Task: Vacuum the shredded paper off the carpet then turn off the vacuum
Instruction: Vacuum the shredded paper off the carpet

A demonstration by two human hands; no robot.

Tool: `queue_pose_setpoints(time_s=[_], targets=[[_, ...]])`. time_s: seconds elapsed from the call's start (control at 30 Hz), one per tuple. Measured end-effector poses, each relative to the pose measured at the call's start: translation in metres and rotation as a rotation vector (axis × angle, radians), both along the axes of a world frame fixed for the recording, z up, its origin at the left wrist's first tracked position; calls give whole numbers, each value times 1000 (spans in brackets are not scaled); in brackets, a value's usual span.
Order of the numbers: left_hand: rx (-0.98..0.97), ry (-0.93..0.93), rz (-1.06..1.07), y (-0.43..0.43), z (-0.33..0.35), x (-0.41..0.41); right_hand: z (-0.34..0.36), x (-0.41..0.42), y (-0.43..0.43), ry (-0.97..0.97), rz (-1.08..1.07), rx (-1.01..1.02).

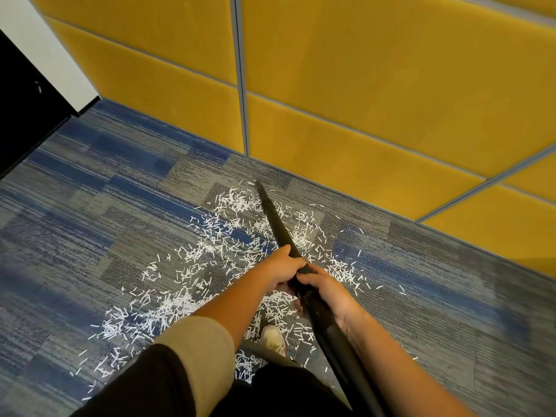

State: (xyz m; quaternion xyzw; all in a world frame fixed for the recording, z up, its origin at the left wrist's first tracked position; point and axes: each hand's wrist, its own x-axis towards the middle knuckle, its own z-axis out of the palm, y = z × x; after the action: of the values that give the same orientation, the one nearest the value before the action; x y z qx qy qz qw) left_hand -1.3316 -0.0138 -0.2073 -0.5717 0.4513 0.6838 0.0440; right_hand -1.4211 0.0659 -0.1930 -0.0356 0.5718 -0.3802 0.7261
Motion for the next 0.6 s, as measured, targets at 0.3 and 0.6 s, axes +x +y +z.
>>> queue_pose_setpoints(time_s=[0.3,0.6], targets=[[-5,-22,25,-9,0,10,2,7,-10,22,68,-21],[1,-20,59,-12,-2,25,0,18,-18,45,141,-17]])
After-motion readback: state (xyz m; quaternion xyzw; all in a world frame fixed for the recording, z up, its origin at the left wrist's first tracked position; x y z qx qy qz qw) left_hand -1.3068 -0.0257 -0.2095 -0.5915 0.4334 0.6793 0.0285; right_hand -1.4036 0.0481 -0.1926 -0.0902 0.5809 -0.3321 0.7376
